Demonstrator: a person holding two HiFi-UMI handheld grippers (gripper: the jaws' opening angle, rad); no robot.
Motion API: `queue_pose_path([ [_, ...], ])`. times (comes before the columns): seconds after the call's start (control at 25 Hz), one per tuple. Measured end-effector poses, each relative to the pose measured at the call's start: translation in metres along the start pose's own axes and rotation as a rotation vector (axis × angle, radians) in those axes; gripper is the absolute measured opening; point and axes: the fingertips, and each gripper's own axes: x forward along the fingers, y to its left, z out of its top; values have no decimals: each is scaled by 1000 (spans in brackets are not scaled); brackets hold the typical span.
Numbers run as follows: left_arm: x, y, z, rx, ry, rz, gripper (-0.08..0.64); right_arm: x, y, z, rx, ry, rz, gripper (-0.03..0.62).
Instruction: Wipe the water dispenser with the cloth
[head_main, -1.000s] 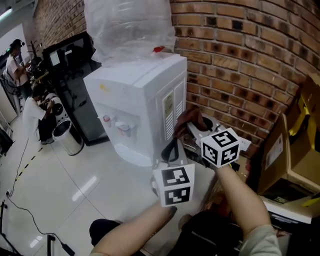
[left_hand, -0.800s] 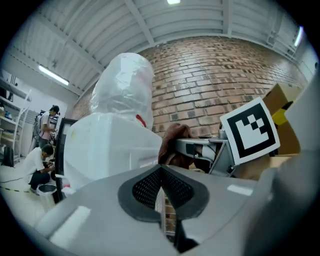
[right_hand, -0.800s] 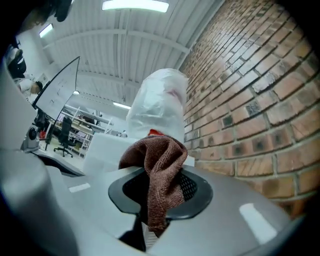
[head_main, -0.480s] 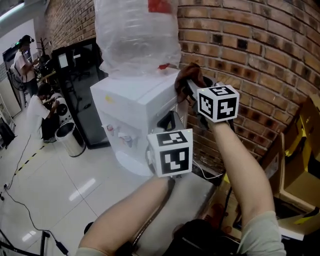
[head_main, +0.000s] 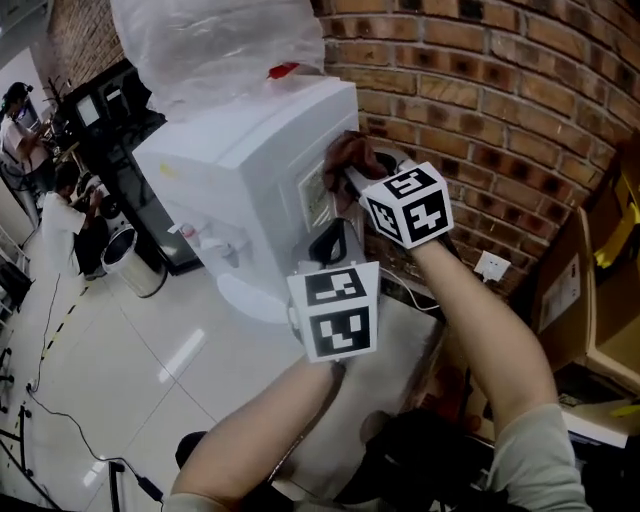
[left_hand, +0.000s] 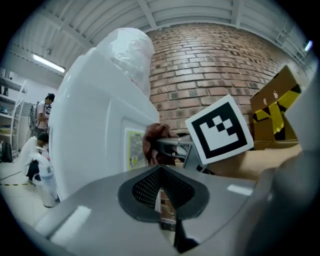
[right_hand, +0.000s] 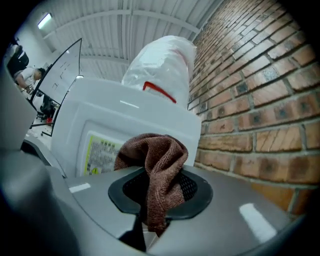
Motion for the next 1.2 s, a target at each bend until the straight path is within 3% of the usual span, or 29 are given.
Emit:
queue_pose_path([
  [0.4,3,-11,-173,-24,220,-36,0,3,43,-155,167,121,11,95],
  [0.64,0,-2,-267,-38,338,-20,0,7,71,-272,219,314,34,98],
  [0.84,3,4,-319,-42,412,-17,0,11,86,-354,259,441,30,98],
  [0.96,9,3,-346,-68,448,-20,0,14,95,-387,245,509,63,98],
  [1.2,21,3,-389,-62,516,-32,0,13,122,-452,313,631,109,98],
])
